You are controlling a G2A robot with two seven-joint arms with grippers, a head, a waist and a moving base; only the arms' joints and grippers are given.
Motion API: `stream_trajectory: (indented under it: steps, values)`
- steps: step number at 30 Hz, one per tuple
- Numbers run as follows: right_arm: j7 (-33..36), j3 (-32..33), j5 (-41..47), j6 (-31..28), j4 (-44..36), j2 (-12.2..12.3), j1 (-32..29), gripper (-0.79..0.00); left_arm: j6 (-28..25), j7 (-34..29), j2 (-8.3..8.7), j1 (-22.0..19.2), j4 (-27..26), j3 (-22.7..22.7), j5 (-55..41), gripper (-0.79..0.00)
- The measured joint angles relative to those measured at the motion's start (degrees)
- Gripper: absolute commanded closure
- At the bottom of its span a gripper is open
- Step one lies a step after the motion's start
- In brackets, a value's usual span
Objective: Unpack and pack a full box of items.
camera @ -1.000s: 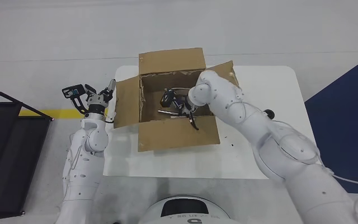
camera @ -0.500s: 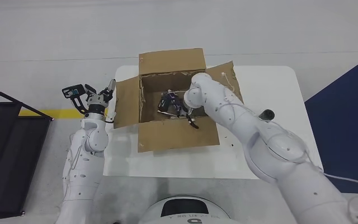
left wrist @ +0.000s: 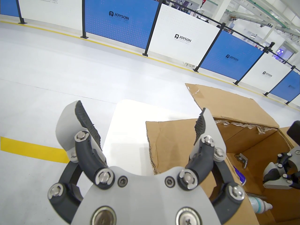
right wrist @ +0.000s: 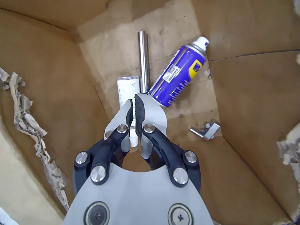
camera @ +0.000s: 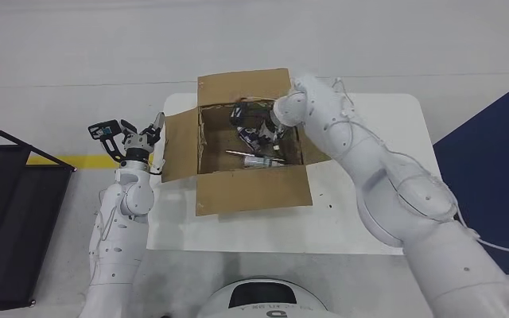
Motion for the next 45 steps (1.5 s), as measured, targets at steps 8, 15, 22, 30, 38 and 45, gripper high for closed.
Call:
stream_trajectory:
  steps: [8, 15, 22, 30, 38, 45]
  values:
    - [2.37, -1.32, -2.59, 5.45, -4.54, 0.1, -3.99, -0.323, 0.0, 0.0, 0.0, 0.0, 0.0, 0.0, 0.0, -0.785]
    - [4.89, -2.38, -2.12, 4.67, -3.5, -1.25, -5.14, -0.348, 0.0, 0.0, 0.0, 0.0, 0.0, 0.0, 0.0, -0.785]
    - [5.67, -3.47, -2.6, 4.35, -1.95, -2.79, -5.73, -0.345, 0.0, 0.0, 0.0, 0.0, 0.0, 0.0, 0.0, -0.785]
    - [2.5, -5.55, -7.34, 7.13, 1.32, -5.12, -6.18, -0.36, 0.0, 0.0, 0.0, 0.0, 0.0, 0.0, 0.0, -0.785]
    - [1.8, -5.64, -7.76, 6.23, 4.65, -6.95, -5.1, 0.0, 0.0, 0.0, 0.0, 0.0, 0.0, 0.0, 0.0, -0.785]
    - [0.31, -2.41, -3.31, -0.27, 6.48, -6.31, -0.81, 0.0, 0.0, 0.0, 0.0, 0.0, 0.0, 0.0, 0.0, -0.785]
